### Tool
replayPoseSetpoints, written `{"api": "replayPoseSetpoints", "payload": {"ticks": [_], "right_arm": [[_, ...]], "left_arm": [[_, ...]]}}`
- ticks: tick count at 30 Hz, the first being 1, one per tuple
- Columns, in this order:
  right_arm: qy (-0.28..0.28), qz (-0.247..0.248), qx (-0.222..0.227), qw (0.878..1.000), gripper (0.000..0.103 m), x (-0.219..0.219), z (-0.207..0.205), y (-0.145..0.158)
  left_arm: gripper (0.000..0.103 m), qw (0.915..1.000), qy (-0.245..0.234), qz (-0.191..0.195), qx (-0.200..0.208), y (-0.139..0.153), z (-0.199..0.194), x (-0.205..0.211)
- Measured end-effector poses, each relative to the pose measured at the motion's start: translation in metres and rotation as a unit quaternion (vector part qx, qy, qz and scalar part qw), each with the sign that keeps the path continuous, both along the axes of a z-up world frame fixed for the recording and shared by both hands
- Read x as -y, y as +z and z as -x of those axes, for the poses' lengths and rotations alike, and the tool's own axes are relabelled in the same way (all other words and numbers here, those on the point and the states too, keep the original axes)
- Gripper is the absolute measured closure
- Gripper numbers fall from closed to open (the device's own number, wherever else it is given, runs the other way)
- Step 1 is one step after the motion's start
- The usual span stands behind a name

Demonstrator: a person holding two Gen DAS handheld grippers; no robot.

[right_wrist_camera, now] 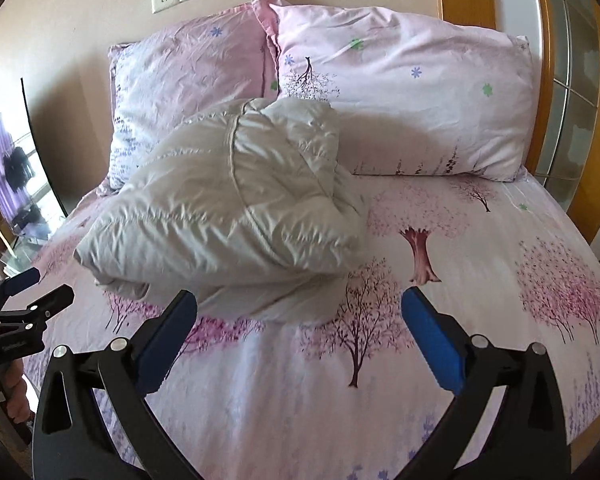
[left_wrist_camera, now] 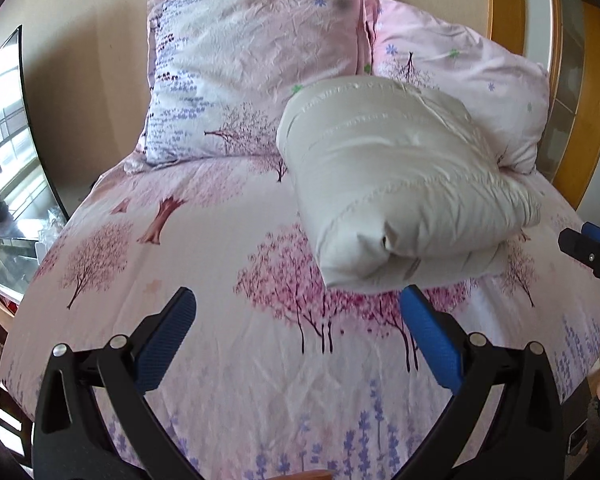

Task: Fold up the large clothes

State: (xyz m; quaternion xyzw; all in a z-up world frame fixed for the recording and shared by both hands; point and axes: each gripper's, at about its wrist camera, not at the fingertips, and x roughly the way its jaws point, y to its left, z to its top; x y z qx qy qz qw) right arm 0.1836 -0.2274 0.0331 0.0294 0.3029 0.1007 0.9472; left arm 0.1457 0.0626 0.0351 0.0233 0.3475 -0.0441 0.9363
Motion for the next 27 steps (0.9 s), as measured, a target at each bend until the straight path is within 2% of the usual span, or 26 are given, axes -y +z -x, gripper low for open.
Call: {"api": "replayPoseSetpoints", "payload": {"ticks": [5, 11, 18, 27], "right_arm": [[-0.006, 0.0, -0.024, 1.0, 0.001, -0.004, 0.007, -0.008], [-0.017, 0.029, -0.043, 0.998, 0.001, -0.013, 0.012, -0.02], [-0.013, 0.068, -0.095, 0.993, 0.001, -0.024, 0.007, -0.039], [-0.012, 0.086, -0.129, 0.988, 0.001, -0.028, 0.004, -0.053]], "left_arm": [[0.002, 0.9996, 0.001, -0.011, -0.028, -0.008, 0.002, 0.007], [0.002, 0.9979, 0.006, -0.024, -0.059, -0.023, 0.005, 0.014], [0.002, 0.9946, -0.001, -0.048, -0.093, -0.037, 0.005, 0.022], [0.002, 0.9904, -0.01, -0.054, -0.126, -0.048, 0.001, 0.028]]}}
